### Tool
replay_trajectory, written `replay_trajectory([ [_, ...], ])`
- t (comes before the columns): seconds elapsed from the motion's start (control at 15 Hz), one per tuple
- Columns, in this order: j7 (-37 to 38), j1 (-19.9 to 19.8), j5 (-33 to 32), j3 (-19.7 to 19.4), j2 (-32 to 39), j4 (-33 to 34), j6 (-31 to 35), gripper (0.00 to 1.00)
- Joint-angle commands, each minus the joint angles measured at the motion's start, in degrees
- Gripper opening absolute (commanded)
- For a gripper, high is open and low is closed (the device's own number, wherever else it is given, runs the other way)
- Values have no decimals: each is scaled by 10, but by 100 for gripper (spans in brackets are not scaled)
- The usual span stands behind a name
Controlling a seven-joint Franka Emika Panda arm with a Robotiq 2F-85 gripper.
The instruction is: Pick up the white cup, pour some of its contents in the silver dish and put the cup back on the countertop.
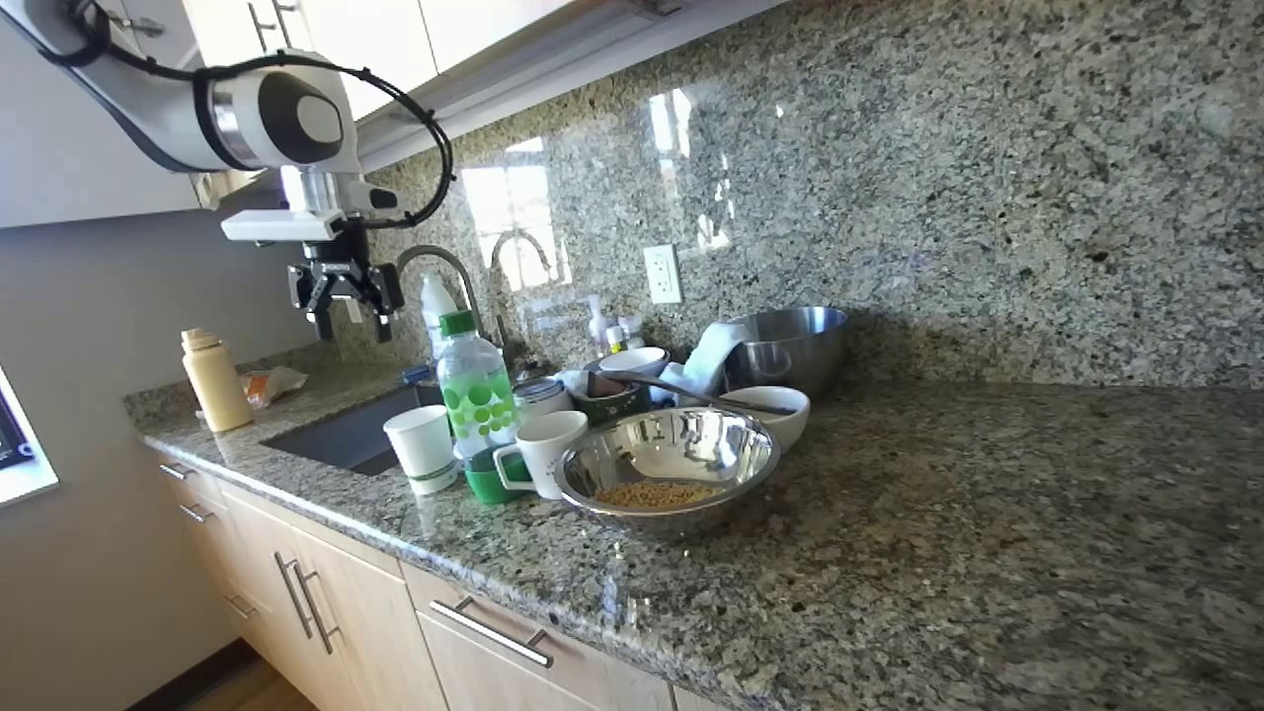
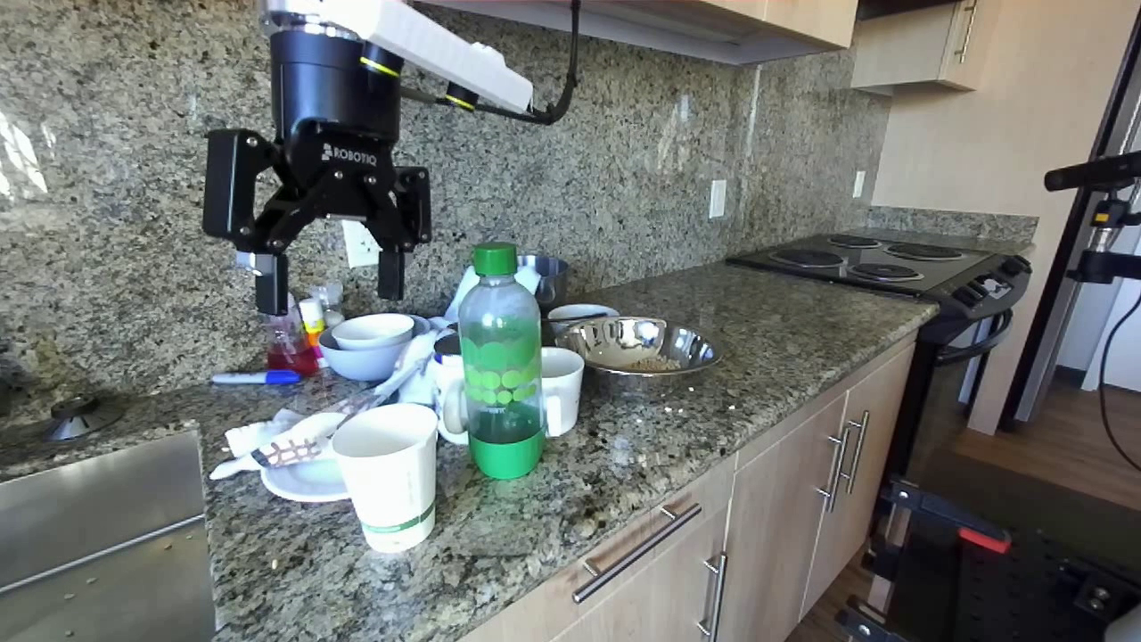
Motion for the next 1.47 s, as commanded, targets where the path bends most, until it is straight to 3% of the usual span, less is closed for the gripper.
replay_trajectory([
  [0.0, 11, 7, -7, 0, 33, 18, 16, 100],
  [0.73, 11, 11, -14, -9, 74, -32, 93, 100],
  [1.4, 36, 38, -72, -16, 115, -9, 90, 100],
])
